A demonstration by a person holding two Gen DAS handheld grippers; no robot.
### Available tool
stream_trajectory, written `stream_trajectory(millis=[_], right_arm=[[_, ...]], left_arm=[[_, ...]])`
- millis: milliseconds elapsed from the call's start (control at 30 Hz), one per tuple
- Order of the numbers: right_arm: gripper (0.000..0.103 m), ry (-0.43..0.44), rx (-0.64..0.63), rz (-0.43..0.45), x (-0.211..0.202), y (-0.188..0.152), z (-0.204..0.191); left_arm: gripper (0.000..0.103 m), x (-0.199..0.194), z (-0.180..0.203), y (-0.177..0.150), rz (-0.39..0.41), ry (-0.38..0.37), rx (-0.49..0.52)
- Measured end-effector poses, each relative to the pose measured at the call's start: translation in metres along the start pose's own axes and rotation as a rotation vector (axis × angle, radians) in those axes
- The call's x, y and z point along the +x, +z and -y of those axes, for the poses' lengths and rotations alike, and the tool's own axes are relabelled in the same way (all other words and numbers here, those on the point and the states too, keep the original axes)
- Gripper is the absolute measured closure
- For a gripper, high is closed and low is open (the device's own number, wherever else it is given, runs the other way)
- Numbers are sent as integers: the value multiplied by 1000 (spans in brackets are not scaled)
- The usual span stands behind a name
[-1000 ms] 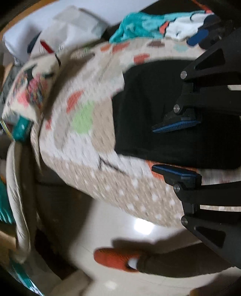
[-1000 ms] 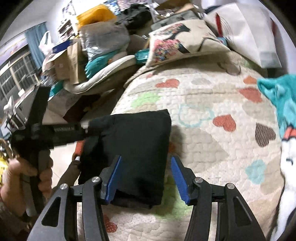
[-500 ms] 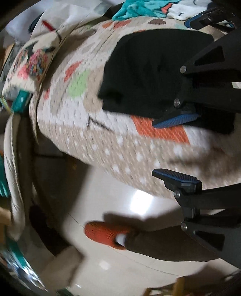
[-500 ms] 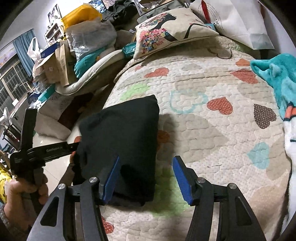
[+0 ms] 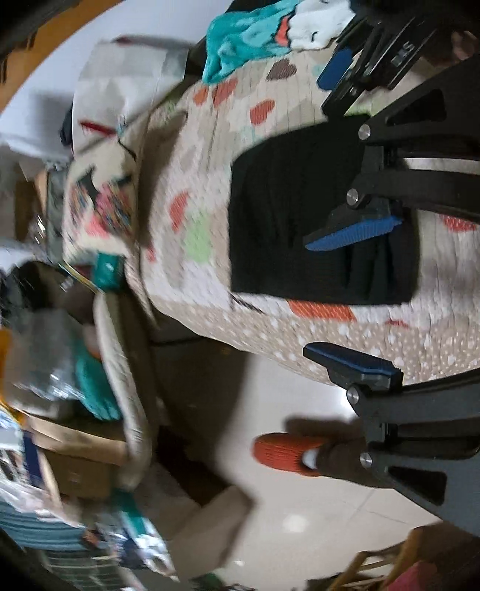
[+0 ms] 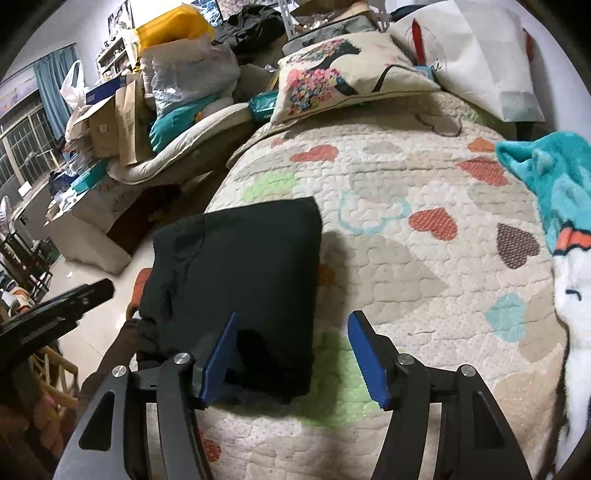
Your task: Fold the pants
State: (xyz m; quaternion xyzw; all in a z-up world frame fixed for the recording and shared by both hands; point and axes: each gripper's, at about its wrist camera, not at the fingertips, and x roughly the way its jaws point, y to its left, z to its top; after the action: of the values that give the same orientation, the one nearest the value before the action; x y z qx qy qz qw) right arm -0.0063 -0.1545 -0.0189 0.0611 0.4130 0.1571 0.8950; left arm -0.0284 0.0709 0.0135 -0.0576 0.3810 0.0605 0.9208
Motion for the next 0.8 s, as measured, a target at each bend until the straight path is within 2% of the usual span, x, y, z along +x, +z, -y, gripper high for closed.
stream_trajectory(millis=[133,367,633,800], right_arm=[[35,-15,52,16,-5,2,11],[35,-22,77,35,-11,3,15],[35,-26,70,55,-17,2,13],[34,-29,74,57,-18,1,14]], left_arm=[[45,-22,19,0,70,-11,64],[43,-58,44,2,159,-42,136],[40,-87,63,1,218,-95,186],[39,-92,69,-2,224,-102,202]])
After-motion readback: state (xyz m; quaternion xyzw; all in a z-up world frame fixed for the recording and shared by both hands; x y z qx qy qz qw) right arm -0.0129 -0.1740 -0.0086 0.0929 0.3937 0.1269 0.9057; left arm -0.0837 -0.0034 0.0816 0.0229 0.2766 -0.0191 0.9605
